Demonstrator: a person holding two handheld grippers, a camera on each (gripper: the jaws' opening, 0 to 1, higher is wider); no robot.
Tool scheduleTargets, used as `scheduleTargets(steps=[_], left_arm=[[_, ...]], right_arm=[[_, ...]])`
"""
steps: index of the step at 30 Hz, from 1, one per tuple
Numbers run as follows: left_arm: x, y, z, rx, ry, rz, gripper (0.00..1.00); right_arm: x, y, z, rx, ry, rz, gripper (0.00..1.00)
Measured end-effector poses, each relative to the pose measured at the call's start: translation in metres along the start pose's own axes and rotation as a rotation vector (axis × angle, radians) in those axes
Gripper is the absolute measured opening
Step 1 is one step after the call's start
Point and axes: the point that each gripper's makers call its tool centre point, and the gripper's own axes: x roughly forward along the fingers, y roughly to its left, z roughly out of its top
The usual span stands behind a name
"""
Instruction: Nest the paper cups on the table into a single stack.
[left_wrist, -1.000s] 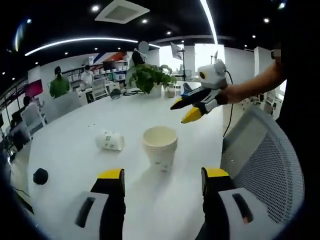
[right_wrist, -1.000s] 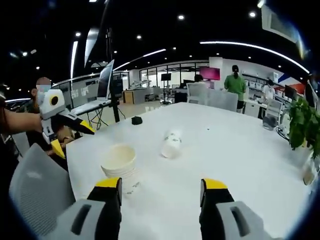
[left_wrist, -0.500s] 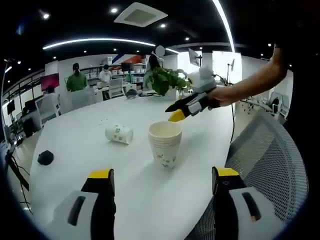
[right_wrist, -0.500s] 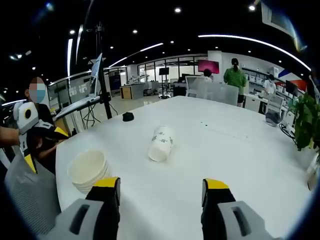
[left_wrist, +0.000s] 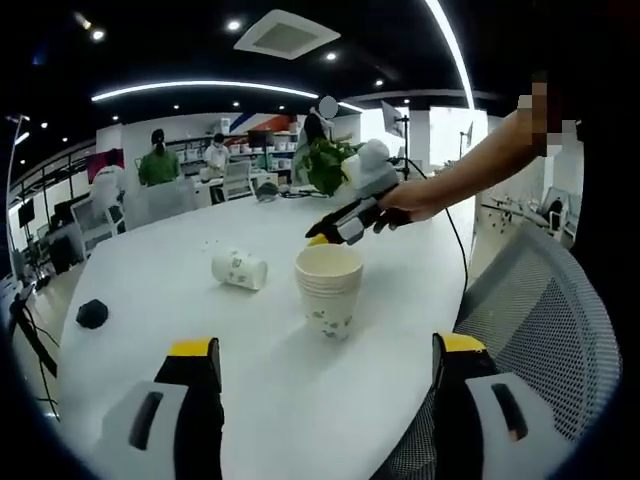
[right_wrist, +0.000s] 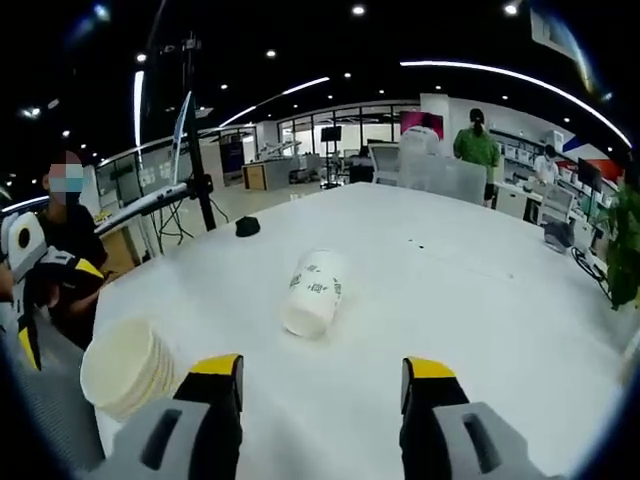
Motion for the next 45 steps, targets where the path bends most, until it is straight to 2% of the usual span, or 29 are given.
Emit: scheduleTargets(steps=[6,12,18,25,28,36,40,45], left_arm=[[0.001,0.000,0.001,0.005,-0.011,0.003,0.88],[0.003,-0.003,-0.002,0.016,0.004,-0.007,0.88],[0.001,0.004,0.002,-0.022,-0.023,0.021,0.88],[0.000,0.008,0.002,-0.037,-0.024,0.037,0.88],[0.000,0.010,0.002,-0.040,-0.025,0.045,0.88],[0.000,0.009,0.002,-0.042,-0.023,0.043,0.89],[0.000,0.011,0.001,-0.052,-0.018,0.052,0.88],[0.002,0.011,-0.001,-0.047,-0.002,0.050,0.87]], right_arm=[[0.009,0.001,0.005,-0.001,0.008,0.005,0.63],[0.025,0.005,0.007,-0.009,0.027,0.031,0.64],[0.038,0.010,0.017,-0.039,0.041,0.060,0.64],[0.059,0.002,0.030,0.023,0.034,0.064,0.65],[0.065,0.006,0.029,0.042,0.039,0.058,0.64],[0.081,0.004,0.025,0.019,0.068,0.060,0.64],[0.081,0.005,0.021,0.018,0.078,0.060,0.63],[0.090,0.008,0.017,0.059,0.086,0.057,0.61]])
